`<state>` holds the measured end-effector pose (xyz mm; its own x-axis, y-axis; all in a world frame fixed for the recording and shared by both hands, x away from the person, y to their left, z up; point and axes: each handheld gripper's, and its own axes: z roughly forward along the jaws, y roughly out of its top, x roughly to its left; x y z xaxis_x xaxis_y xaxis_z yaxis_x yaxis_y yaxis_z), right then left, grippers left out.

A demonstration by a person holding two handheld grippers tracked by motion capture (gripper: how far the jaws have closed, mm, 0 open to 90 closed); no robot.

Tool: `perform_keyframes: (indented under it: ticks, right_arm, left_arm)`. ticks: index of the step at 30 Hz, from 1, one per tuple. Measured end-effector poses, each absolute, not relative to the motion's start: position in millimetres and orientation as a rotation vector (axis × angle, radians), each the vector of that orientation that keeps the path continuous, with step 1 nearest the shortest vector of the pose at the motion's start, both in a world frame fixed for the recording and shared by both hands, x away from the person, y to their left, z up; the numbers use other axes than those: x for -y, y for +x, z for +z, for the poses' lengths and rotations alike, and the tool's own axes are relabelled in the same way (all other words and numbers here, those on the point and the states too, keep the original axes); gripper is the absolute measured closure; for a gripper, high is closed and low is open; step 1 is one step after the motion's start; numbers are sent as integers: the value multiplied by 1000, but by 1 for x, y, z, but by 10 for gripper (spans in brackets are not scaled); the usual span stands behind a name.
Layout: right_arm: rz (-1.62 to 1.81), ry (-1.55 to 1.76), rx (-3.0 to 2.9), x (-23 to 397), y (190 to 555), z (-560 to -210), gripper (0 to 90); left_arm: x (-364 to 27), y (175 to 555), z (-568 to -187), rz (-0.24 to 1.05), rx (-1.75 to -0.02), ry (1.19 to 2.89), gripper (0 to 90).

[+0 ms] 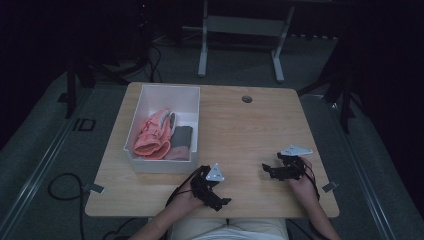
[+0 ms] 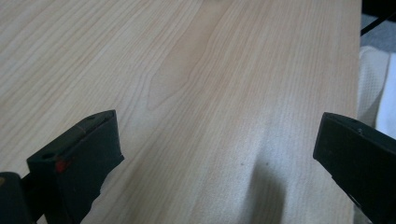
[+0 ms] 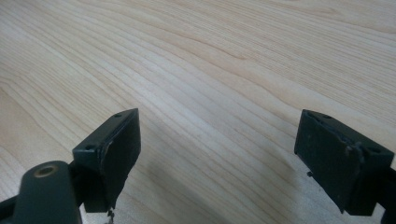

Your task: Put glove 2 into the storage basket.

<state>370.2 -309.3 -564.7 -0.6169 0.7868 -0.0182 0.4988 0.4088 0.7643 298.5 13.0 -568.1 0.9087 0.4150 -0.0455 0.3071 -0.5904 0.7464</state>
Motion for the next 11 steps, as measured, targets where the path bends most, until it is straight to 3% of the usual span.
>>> perform_keyframes:
  ticks: [11]
  right_arm:
    - [1046,1113,-2295,311,371,-567,141]
  left_arm:
    - [-15,296,-567,205,-517,2243,5]
